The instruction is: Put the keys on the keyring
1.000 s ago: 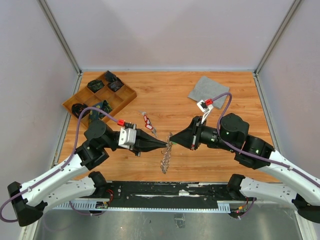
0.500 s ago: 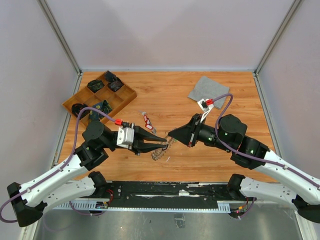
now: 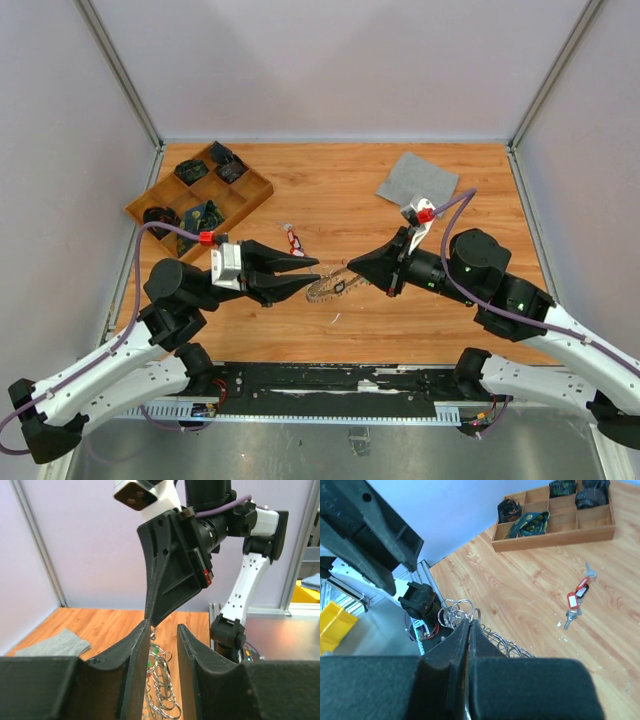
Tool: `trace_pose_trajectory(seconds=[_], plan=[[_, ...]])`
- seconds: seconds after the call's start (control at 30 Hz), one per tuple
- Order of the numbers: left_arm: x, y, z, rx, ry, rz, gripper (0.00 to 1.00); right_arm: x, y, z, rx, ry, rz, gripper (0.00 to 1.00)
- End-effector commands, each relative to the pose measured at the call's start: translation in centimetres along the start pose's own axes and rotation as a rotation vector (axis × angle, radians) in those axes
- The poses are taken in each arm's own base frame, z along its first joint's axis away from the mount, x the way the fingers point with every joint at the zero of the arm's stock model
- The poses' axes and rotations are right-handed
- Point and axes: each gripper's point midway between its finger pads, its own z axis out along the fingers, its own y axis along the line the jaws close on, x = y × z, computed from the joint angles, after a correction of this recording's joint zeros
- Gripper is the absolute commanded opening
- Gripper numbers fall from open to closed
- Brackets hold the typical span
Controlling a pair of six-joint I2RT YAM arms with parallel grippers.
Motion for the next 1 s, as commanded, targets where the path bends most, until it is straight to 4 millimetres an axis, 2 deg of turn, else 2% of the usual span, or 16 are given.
trace_pose_trajectory(seconds=[0.0, 0.17, 0.33, 0.7, 0.97], plan=[[-0.8, 0.7, 0.2, -0.053, -0.049, -0.036, 0.35, -3.4, 2.1, -1.6, -0.098, -0.076, -0.185, 0.00], [-0.6, -0.4, 0.9, 0.030, -0.032, -0.060, 0.36, -3.0, 3.1, -2.5, -0.168, -0.033, -0.303, 0.00], [-0.7, -0.5, 1.0, 0.042, -0.026, -0.042, 0.38, -3.1, 4.1, -3.4, -0.223, -0.003, -0.375, 0.00], [-2.0, -1.6, 2.0, 0.132, -0.046, -0.062, 0.41, -2.8, 4.8, -3.7, -0.275, 0.044, -0.414, 0.00], [-1.0, -2.7, 2.5, 0.222, -0.018, -0.085, 0.41, -3.0, 4.8, -3.6, -0.274, 0.041, -0.424, 0.00]])
